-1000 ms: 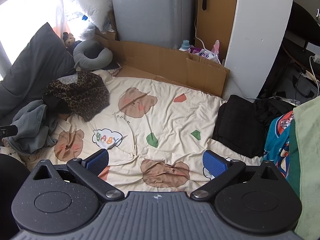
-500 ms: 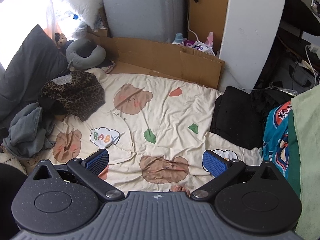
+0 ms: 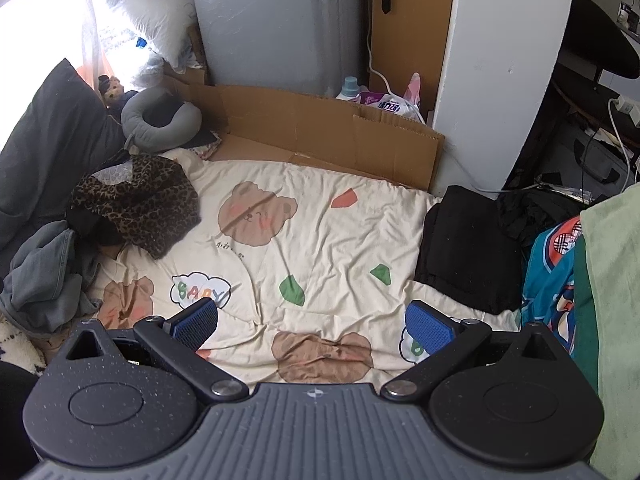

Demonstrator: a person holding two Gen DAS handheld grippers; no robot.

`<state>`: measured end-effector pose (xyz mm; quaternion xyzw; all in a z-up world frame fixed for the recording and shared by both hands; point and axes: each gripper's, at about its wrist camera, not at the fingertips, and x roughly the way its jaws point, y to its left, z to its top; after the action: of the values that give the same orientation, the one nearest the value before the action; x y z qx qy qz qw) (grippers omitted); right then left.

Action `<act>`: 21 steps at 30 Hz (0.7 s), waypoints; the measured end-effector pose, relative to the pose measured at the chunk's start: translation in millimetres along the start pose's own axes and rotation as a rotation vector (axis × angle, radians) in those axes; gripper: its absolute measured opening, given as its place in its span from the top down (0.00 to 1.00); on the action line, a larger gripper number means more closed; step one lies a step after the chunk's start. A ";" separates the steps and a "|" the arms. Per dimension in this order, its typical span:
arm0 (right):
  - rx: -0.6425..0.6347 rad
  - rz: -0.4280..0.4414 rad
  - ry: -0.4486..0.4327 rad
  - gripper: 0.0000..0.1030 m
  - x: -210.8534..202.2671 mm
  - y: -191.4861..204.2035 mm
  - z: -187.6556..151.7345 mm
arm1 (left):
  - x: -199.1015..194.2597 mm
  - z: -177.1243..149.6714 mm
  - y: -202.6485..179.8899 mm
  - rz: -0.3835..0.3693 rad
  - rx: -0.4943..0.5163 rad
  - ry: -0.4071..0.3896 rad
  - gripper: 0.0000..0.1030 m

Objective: Fold clothes

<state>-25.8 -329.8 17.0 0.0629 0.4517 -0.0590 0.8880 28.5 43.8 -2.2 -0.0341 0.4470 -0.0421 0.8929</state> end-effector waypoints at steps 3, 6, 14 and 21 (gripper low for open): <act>-0.006 0.002 -0.003 0.00 5.2 1.2 5.7 | 3.6 5.0 2.0 0.003 0.006 0.001 0.01; 0.004 0.015 0.002 0.00 12.8 0.6 11.9 | 8.3 10.8 4.4 0.001 0.006 0.001 0.01; 0.020 0.011 -0.013 0.00 27.7 -2.8 26.2 | 21.4 25.4 11.2 0.009 0.019 -0.001 0.01; 0.026 0.045 -0.025 0.00 44.5 -1.9 36.5 | 36.4 35.7 18.3 0.013 0.012 0.004 0.01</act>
<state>29.0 -339.8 2.1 0.0836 0.4383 -0.0457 0.8938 79.6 59.0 -11.5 -0.0259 0.4485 -0.0392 0.8926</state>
